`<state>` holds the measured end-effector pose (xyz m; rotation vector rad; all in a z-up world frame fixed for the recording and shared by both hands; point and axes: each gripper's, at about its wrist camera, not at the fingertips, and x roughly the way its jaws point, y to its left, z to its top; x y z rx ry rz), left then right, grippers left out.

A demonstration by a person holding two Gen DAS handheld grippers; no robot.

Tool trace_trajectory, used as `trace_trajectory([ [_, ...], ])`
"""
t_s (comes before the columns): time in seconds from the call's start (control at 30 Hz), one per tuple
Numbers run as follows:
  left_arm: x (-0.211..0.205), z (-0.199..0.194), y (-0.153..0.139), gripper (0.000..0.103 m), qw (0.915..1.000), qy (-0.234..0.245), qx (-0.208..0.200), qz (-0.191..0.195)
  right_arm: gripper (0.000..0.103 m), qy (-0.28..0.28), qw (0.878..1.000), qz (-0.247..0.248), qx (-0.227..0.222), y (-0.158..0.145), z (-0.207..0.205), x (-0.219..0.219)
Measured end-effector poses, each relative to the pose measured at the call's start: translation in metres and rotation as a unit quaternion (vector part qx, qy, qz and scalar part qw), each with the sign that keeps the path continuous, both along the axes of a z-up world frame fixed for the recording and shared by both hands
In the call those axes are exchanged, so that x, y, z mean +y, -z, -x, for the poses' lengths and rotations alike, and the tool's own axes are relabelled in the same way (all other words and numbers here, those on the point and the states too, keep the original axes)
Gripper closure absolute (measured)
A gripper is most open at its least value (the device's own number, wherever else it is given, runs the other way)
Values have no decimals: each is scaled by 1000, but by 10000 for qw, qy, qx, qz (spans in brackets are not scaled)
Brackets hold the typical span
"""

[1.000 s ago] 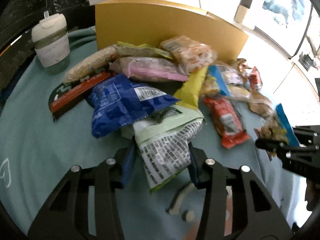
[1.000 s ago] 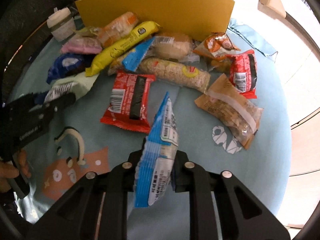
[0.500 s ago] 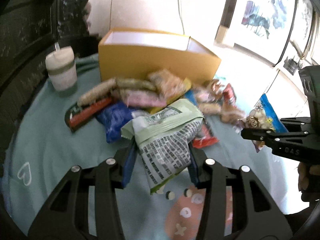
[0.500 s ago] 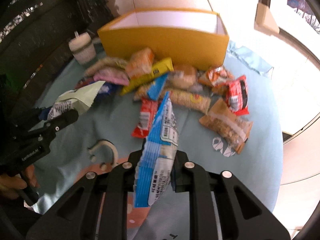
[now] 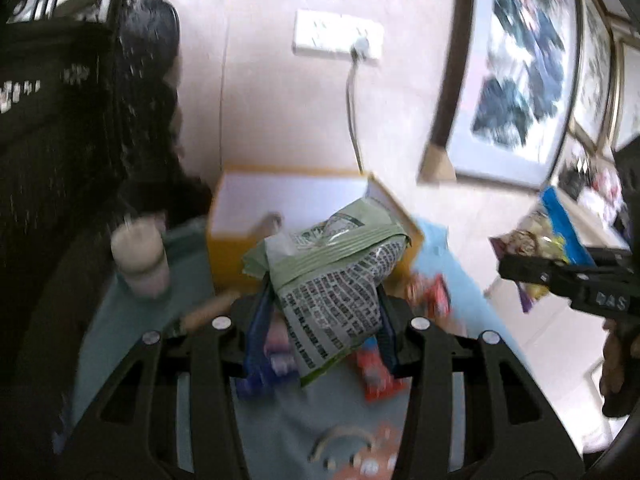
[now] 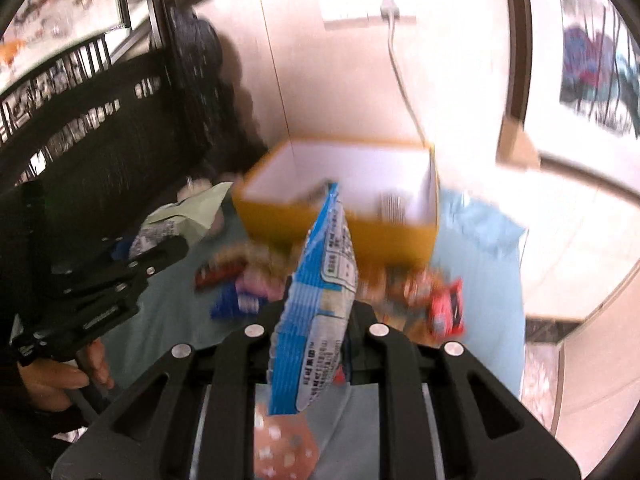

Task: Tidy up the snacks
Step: 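Drop both packets into the yellow box and open both tools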

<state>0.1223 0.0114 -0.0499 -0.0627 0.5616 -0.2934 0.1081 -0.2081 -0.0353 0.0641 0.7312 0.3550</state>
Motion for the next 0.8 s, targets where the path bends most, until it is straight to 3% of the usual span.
trace_trajectory([
  [0.23, -4, -69, -70, 57, 9988, -256, -399, 82, 85, 2, 9982, -88, -592, -74, -62, -7],
  [0.47, -15, -145, -98, 55, 9981, -362, -473, -154, 85, 161, 9972, 27, -728, -100, -142, -11],
  [0.5, -16, -154, -97, 50, 9979, -428, -446, -204, 84, 179, 9972, 84, -722, -100, -156, -8],
  [0.53, -16, -168, -94, 30, 9972, -582, -392, -265, 83, 190, 9973, 146, -697, -97, -165, -6],
  [0.6, -12, -191, -81, 5, 9957, -870, -167, -281, 50, 340, 9980, 438, -312, -83, -199, 1],
  [0.7, -7, -198, -61, 5, 9945, -953, 185, -392, 46, 488, 9976, 483, -39, -66, -212, 2],
  [0.8, -4, -186, -42, 5, 9937, -910, 172, -636, 46, 390, 9977, 554, 31, -42, -198, 3],
])
